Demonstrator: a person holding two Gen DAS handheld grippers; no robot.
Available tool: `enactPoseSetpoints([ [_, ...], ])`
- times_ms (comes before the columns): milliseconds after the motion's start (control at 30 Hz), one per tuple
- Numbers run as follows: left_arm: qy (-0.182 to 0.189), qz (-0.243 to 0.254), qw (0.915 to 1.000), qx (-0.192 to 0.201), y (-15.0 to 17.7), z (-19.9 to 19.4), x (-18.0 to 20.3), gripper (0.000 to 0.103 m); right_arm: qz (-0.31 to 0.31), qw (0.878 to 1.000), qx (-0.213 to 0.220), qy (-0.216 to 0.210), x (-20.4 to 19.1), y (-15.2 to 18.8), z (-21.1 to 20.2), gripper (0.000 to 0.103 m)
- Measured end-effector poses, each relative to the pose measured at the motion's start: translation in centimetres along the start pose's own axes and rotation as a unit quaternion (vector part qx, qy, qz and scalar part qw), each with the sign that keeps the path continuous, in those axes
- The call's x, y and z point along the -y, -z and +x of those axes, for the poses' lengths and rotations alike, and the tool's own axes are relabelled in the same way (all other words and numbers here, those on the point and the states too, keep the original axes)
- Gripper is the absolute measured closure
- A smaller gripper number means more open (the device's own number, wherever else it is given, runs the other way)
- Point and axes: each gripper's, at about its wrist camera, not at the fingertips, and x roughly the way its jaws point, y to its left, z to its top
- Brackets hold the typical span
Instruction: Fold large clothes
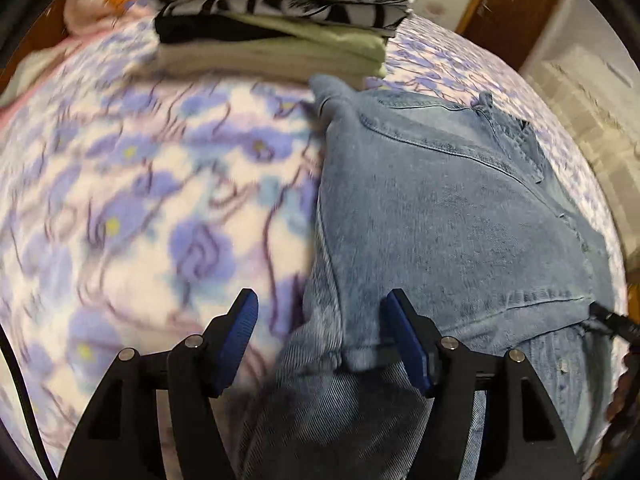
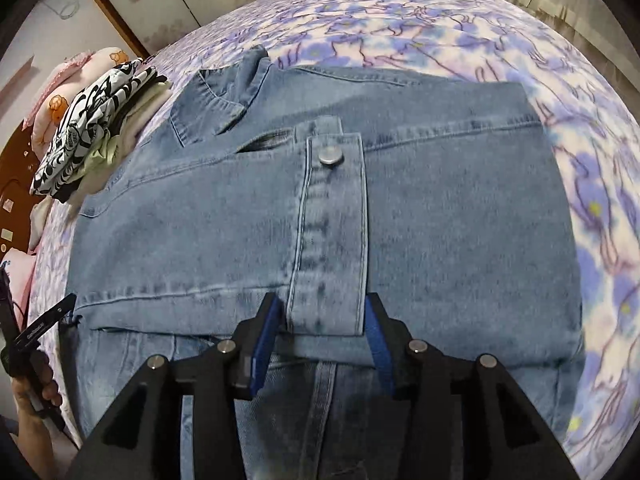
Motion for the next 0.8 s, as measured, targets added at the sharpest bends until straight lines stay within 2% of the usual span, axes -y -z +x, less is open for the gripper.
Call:
enactPoseSetpoints([
  [33, 0.010, -0.005, 0.9999, 0.002, 0.1, 0.0, -0.1, 0.069, 0.003, 1.000, -0.002, 0.002, 0.0, 0.0, 0.1, 0.060],
  [67, 0.018, -0.006, 0.9998, 0.001, 0.0, 0.1, 0.0, 0.080, 0.004, 1.000, -0.003, 0.006, -0.1, -0.1, 0.2, 0.060],
  [167, 0.005, -0.007, 1.0000, 0.002, 0.3, 0.6, -0.4, 0.083, -0.020, 0.999, 0.005, 0.041, -0.7, 0.1, 0.5, 0.062],
  [267, 0.000, -0.020, 0.9998, 0.002, 0.5, 0.8, -0.6, 0.079, -0.023, 0.998, 0.008, 0.065, -1.4, 0.3, 0.7, 0.062],
  [400, -0.058, -0.005, 0.9983, 0.007, 0.4, -0.6, 0.2, 0.054, -0.013, 0.996, -0.004, 0.084, -2.0, 0.8, -0.5, 0.061],
  [433, -0.064, -0.001, 0.9979, 0.010, 0.6, -1.2, 0.3, 0.054, -0.014, 0.996, -0.004, 0.086, -2.1, 1.1, -0.8, 0.061],
  [567, -0.067, 0.001, 0.9976, 0.017, 1.7, -3.9, 0.6, 0.052, -0.024, 0.996, 0.006, 0.089, -2.8, 3.0, -3.0, 0.061],
  [733, -0.070, -0.002, 0.9971, 0.030, 4.1, -7.8, 1.0, 0.033, -0.013, 0.997, 0.008, 0.070, -3.0, 5.1, -5.9, 0.061],
  [800, -0.066, -0.002, 0.9972, 0.035, 4.8, -9.1, 1.4, 0.032, -0.015, 0.998, 0.013, 0.064, -3.3, 6.0, -7.3, 0.061],
])
